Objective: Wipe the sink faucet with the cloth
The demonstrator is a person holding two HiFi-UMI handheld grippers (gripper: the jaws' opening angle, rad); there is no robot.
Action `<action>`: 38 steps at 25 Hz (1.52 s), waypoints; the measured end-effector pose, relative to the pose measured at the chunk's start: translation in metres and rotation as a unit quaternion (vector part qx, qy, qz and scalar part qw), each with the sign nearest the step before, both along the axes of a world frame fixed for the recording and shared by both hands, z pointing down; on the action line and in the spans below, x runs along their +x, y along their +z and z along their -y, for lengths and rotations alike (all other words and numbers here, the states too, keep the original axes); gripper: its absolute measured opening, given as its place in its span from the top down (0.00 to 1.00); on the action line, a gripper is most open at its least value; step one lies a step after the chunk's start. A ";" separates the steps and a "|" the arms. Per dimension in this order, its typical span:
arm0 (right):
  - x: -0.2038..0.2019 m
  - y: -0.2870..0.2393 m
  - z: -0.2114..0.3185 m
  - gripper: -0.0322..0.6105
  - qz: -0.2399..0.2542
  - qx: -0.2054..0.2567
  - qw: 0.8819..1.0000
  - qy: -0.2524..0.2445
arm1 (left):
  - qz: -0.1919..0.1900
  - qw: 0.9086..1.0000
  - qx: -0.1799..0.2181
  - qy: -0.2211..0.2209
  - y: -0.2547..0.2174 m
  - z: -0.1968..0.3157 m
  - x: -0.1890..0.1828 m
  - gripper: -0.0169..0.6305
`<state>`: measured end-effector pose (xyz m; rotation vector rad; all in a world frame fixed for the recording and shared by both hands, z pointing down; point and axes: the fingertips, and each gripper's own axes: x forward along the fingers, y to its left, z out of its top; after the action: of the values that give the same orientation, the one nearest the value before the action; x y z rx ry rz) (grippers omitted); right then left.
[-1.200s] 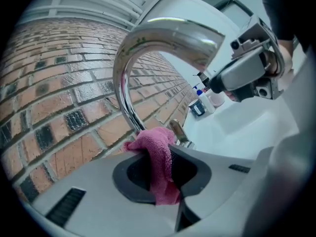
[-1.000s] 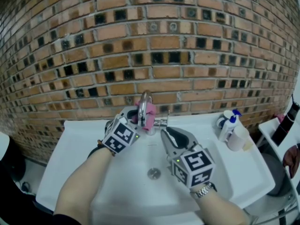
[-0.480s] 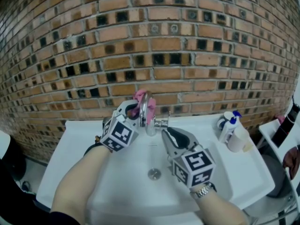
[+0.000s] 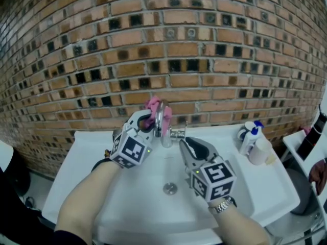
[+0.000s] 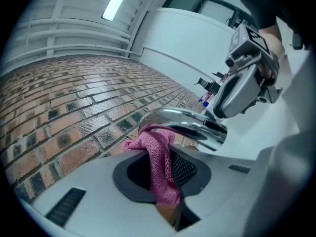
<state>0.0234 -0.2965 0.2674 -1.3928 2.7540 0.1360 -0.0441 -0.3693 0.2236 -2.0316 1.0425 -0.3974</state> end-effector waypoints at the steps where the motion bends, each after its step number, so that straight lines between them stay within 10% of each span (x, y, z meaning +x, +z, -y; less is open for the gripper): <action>1: 0.001 -0.001 -0.001 0.83 0.004 0.001 1.000 0.002 | -0.002 1.000 -0.001 -0.001 0.000 -0.003 0.000 0.87; 14: 0.016 -0.019 -0.037 0.83 -0.013 0.032 0.999 0.034 | 0.030 0.999 0.016 -0.019 0.005 -0.033 -0.016 0.87; 25: 0.000 -0.037 -0.077 0.83 -0.037 0.050 0.998 0.024 | 0.039 0.997 -0.053 -0.029 0.034 -0.073 -0.033 0.87; 38: -0.019 -0.023 -0.155 0.83 -0.050 0.050 0.997 0.009 | -0.089 0.987 -0.132 0.003 0.035 -0.200 -0.038 0.87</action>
<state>0.0048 -0.1415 0.2448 -1.4240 2.7712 0.3488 -0.0825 -0.1695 0.2588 -2.3404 1.1396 -0.3712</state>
